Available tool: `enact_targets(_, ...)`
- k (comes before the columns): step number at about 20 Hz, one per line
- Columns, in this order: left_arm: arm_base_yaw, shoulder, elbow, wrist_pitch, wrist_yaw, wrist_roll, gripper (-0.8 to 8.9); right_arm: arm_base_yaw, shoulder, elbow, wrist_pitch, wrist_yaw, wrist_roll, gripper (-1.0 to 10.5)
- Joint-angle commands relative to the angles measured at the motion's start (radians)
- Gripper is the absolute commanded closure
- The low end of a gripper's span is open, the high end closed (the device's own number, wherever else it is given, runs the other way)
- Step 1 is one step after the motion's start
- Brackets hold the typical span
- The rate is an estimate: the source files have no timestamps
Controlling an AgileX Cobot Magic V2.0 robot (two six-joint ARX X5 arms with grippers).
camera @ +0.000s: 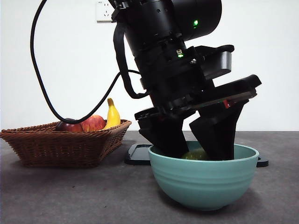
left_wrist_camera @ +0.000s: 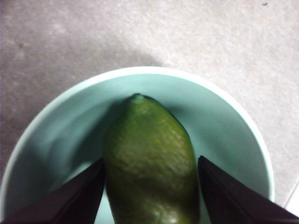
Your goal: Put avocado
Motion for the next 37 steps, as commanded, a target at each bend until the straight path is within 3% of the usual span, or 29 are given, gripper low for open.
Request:
enact_targets(1, -0.015, 0.008, 0.030, 0.001, -0.003, 0.006, 4.94, 0.005, 0.005, 0.020, 0.007, 0.003, 0.010, 5.3)
enact_targets(10, 0.031, -0.112, 0.150, -0.097, -0.006, -0.003, 4.94, 0.005, 0.005, 0.020, 0.007, 0.003, 0.010, 5.3)
enact_targets(19, 0.298, -0.428, 0.134, -0.102, 0.041, -0.035, 5.03, 0.005, 0.006, 0.020, 0.007, 0.003, 0.010, 5.3)
enact_targets(24, 0.395, -0.607, -0.021, -0.118, 0.101, -0.034, 5.03, 0.005, 0.008, 0.020, 0.008, 0.003, 0.009, 5.3)
enact_targets(31, 0.385, -0.827, -0.323, -0.135, 0.332, -0.046, 5.03, 0.005, 0.026, 0.020, 0.007, -0.004, 0.009, 5.3)
enact_targets(37, 0.349, -0.859, -0.334, -0.171, 0.354, -0.045, 5.03, 0.006, 0.122, 0.019, 0.006, -0.039, 0.007, 5.4)
